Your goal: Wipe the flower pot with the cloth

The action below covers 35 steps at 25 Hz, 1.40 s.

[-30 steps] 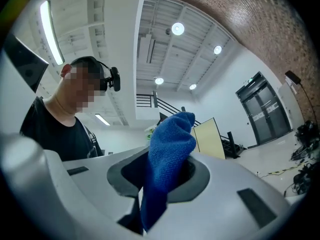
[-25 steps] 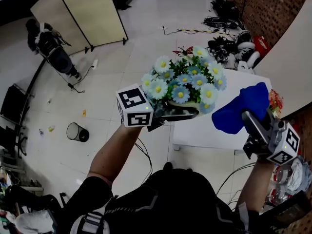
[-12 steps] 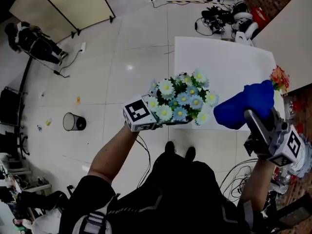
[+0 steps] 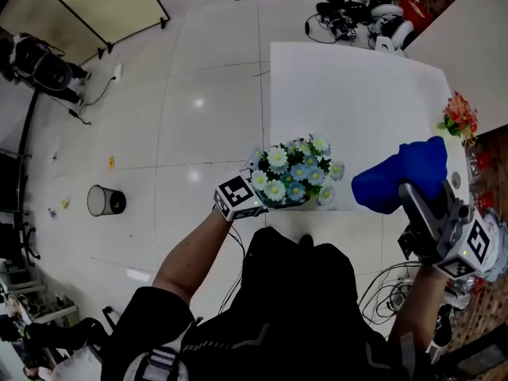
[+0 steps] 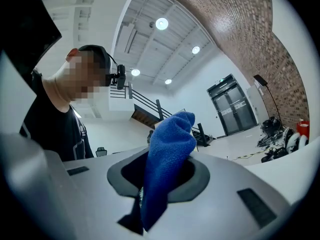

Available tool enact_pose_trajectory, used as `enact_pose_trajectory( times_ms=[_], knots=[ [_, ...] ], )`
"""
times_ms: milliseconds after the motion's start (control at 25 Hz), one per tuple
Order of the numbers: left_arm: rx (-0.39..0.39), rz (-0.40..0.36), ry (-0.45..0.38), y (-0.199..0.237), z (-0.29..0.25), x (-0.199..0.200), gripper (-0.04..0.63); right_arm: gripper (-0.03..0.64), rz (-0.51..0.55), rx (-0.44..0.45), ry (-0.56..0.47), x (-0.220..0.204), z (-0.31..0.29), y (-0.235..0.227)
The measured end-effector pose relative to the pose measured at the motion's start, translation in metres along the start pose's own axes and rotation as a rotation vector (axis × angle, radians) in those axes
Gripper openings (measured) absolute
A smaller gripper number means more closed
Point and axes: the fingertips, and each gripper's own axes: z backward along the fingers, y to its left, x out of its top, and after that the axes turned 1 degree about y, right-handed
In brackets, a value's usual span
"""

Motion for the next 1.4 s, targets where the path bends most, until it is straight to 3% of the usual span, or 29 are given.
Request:
enact_pose_trajectory(
  times_ms=[360,640,800,1160,1200,1400],
  knots=[
    [0.018,-0.006,0.033,0.004,-0.016,-0.062,0.546,0.077,-0.019,-0.026,0.016,-0.047,0.006,-0.016],
    [0.013,-0.107,0.075,0.002,-0.016,-0.073,0.546,0.077,-0.062,0.010,0.034,-0.059,-0.004,-0.019],
    [0.012,-0.120,0.070,0.004,-0.015,-0.074,0.546,0.077,-0.069,0.016,0.037,-0.060,-0.010,-0.022],
    [0.028,-0.077,0.036,0.006,-0.010,-0.072,0.550,0.077,-0.091,0.024,0.061,-0.060,-0.020,-0.019],
    [0.032,-0.051,0.038,0.006,-0.008,-0.072,0.588,0.077,-0.093,0.021,0.070,-0.058,-0.021,-0.019],
    [0.028,0.013,0.131,0.001,0.017,-0.076,0.597,0.077,-0.139,-0.029,0.091,-0.034,-0.024,-0.022]
  ],
)
